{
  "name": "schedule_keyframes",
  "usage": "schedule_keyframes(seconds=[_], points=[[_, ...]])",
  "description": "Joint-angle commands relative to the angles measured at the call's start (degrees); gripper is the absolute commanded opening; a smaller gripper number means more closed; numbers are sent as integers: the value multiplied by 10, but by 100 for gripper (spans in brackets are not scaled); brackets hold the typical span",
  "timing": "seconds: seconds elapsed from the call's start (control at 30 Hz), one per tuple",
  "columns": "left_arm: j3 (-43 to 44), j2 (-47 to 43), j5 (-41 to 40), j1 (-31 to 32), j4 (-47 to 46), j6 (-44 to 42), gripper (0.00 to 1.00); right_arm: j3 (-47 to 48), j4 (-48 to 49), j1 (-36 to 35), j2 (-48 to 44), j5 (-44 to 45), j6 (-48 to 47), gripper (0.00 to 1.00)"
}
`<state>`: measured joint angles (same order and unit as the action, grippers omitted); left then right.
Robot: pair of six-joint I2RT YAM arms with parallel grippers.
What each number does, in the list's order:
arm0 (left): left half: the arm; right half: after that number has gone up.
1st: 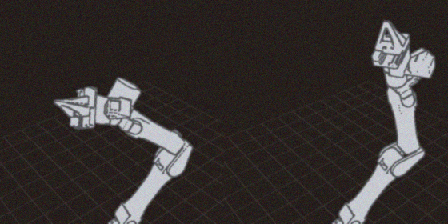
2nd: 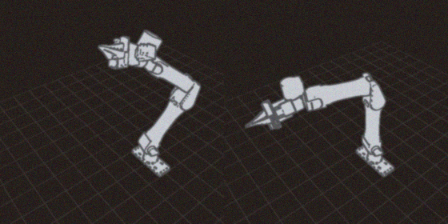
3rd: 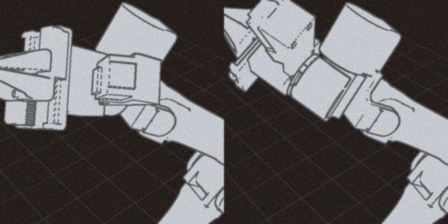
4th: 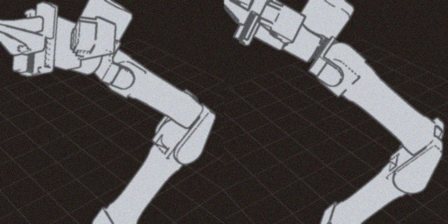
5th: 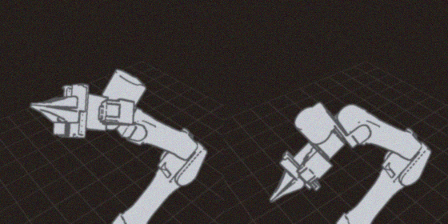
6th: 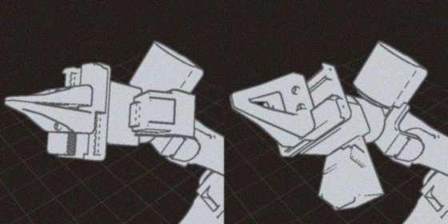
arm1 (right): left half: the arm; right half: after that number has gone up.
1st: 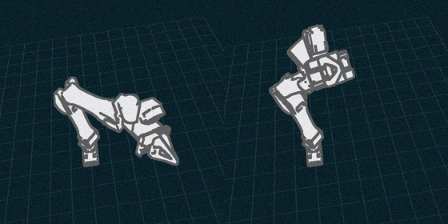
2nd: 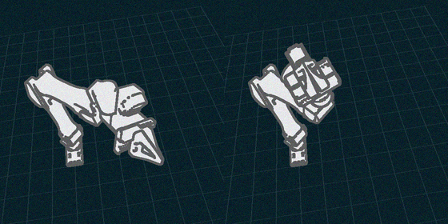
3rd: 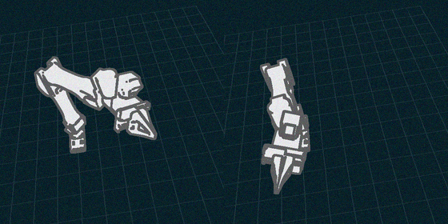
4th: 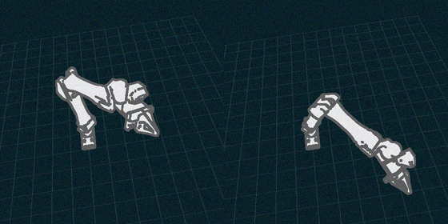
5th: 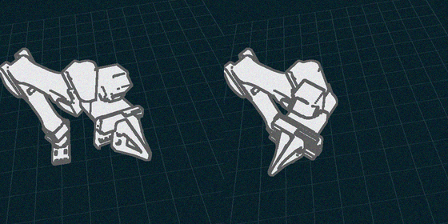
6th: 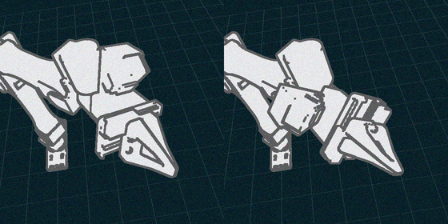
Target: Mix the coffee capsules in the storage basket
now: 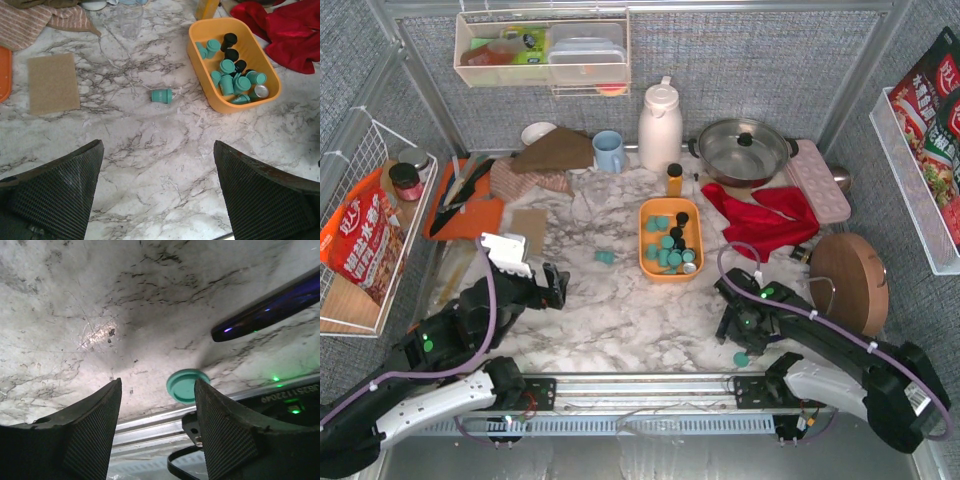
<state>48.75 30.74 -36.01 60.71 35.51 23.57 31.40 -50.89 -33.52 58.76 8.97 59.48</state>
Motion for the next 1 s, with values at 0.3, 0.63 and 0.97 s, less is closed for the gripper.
schedule_keyframes(seconds=[0.3, 0.63, 0.97], points=[[11, -1, -2, 1, -14, -14, 99, -17, 173, -86, 137, -19, 79, 65], [13, -5, -3, 0, -5, -7, 99, 95, 202, -131, 246, -14, 44, 65], [12, -10, 1, 0, -6, -2, 99, 176, 148, -162, 239, 15, 1, 65]])
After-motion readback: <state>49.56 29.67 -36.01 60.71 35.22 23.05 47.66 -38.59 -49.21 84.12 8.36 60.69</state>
